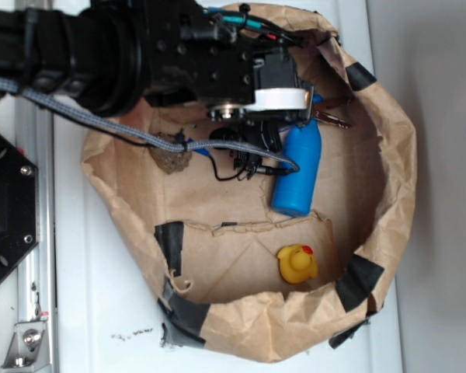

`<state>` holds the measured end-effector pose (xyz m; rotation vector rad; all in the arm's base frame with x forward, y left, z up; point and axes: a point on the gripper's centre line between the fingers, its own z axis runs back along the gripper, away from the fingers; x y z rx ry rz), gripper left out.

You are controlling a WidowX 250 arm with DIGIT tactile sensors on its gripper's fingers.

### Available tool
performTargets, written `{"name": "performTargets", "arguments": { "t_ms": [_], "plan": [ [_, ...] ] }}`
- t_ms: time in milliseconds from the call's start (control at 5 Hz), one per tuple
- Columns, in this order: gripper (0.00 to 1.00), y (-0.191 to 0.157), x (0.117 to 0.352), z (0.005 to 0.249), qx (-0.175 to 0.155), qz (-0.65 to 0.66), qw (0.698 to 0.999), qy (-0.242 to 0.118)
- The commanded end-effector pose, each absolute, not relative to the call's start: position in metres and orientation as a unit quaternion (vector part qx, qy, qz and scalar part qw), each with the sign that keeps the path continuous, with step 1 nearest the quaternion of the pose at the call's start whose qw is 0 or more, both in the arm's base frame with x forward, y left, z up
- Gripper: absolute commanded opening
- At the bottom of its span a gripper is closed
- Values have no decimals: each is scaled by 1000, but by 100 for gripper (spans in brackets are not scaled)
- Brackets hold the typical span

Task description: Grab the silver keys.

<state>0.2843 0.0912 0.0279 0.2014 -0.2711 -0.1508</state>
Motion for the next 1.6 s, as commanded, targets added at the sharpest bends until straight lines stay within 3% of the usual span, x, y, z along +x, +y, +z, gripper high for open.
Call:
{"name": "performTargets", "arguments": {
  "t_ms": [0,200,400,600,800,1000,1400],
  "plan": [
    [0,89,285,55,95,-90,983,-129],
    [0,92,284,71,85,-82,985,-122],
    [0,95,269,117,56,-67,985,-149],
    [0,98,246,149,-29,-100,975,-198],
    [0,86,219,156,-57,-181,955,-230],
    [0,76,240,140,13,-141,972,-187],
    [0,42,259,118,108,-113,982,-108]
  ]
}}
